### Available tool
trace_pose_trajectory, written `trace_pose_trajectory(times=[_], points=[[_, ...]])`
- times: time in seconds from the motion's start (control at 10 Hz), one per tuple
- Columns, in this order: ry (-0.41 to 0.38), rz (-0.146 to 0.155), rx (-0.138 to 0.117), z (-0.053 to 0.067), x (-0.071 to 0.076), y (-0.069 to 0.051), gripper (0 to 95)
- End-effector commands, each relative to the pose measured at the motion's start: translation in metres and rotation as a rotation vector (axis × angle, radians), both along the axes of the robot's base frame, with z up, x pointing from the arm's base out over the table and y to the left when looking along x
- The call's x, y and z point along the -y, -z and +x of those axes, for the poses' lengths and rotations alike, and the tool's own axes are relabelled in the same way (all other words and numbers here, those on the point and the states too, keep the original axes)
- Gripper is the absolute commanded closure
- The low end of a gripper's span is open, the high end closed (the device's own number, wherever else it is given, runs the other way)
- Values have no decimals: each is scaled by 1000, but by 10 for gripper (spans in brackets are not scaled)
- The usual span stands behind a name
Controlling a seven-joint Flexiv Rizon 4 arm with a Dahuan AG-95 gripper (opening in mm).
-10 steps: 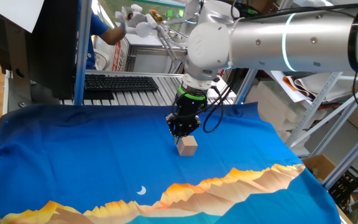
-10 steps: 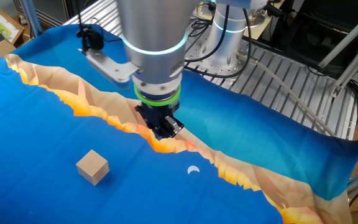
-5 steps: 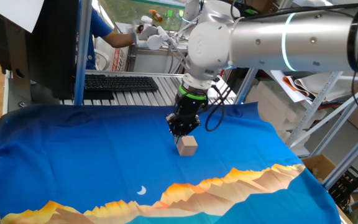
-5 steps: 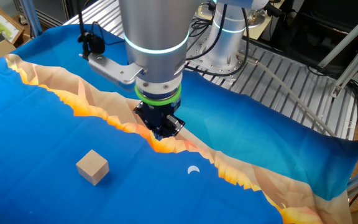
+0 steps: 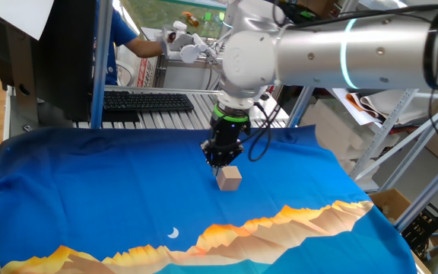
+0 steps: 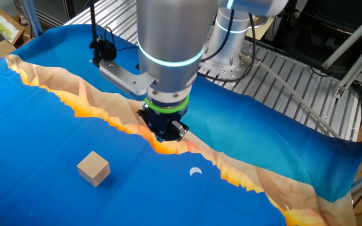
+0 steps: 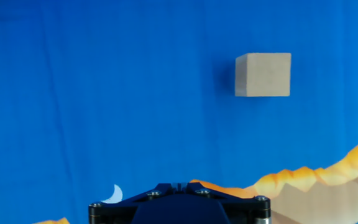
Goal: Approach and touch the side of the small block
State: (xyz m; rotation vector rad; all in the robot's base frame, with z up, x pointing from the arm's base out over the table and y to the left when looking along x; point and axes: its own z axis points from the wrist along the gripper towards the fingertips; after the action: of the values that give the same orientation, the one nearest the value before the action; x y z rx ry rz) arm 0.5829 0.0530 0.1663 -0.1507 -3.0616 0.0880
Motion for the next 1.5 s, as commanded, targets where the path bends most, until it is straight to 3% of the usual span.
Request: trace_pose_trajectory(times=[0.1, 0.3, 0.4, 0.6, 0.7, 0.9, 1.3, 1.5], points=[[61, 87, 9, 6, 3, 0, 950], [73, 85, 15, 18, 1, -2, 950], [77, 81, 29, 33, -2, -8, 950], [64, 66, 31, 56, -4, -15, 950], [68, 62, 35, 73, -4, -17, 950], [59, 56, 51, 91, -1, -13, 950], [12, 54, 76, 112, 23, 1, 950], [2, 51, 73, 121, 28, 3, 950]])
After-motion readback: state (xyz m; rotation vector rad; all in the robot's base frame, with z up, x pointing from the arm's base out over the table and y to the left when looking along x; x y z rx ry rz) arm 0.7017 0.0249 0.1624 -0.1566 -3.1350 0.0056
